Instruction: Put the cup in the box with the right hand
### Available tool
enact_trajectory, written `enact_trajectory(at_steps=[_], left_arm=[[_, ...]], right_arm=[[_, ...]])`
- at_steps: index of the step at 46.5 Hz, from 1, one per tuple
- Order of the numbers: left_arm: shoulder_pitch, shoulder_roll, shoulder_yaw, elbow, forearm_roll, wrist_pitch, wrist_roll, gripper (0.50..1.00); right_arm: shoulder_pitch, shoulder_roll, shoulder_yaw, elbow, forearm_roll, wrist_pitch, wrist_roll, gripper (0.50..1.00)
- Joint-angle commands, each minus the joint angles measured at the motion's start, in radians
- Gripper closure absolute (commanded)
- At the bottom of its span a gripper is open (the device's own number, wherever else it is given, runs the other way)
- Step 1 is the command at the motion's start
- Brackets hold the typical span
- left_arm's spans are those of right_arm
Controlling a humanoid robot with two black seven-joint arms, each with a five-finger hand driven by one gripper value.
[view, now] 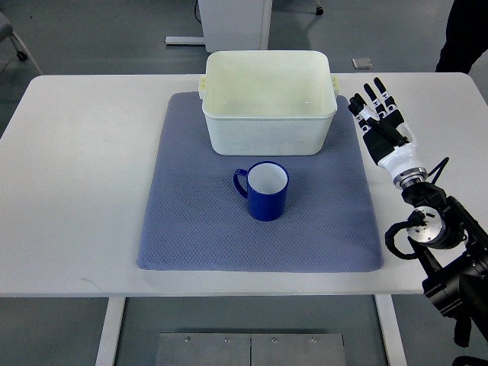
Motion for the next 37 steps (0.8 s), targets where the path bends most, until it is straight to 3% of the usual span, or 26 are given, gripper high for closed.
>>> enact_trajectory(at_steps=[1,37], left_arm=[[0.0,0.0,0.0,0.0,0.0,0.0,-0.002,0.5],[0.003,0.0,-0.003,0.002,-0.001,0.0,0.0,0.5]], right_arm=[[0.001,0.0,0.0,0.0,0.0,0.0,0.0,0.5],[0.005,-0.003,0.0,-0.002,0.001,0.002,-0.005,0.5]])
